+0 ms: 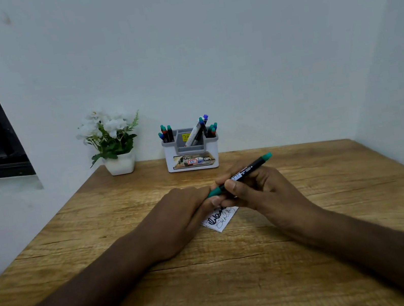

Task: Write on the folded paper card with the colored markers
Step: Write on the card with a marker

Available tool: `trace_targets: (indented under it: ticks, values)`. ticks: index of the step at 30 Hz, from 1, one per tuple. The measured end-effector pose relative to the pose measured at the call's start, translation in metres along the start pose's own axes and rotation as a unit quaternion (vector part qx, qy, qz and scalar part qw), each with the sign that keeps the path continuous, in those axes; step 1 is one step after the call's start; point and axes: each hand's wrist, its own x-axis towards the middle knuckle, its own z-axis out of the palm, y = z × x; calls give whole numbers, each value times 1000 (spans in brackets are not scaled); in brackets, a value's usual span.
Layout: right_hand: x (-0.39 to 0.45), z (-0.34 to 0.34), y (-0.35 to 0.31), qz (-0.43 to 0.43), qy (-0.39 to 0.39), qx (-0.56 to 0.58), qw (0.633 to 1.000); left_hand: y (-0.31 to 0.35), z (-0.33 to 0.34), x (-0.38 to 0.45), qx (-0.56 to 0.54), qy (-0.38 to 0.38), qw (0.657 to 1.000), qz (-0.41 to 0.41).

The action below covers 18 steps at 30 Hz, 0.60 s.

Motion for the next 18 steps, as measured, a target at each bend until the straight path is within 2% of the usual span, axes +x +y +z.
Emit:
trace_targets:
  ticks: [3,6,9,12,15,18]
  values:
    - [3,-1,-4,15,12,52,998,0,-2,0,-9,-6,1000,-11]
    - [8,-11,-20,-4,60,101,993,2,-6,0,-15,-33,999,-25]
    - [14,-27,-25,-41,115,44,992,6,-9,0,-27,-40,998,-31]
    - [16,-37,-13,-28,162,-17,986,6,-7,0,-52,-27,998,-28]
    - [18,-38,-1,31,159,-25,987,6,-5,0,-29,-30,999,-29]
    - [18,-35,2,73,116,-27,990,1,-3,0,-34,-23,999,-19]
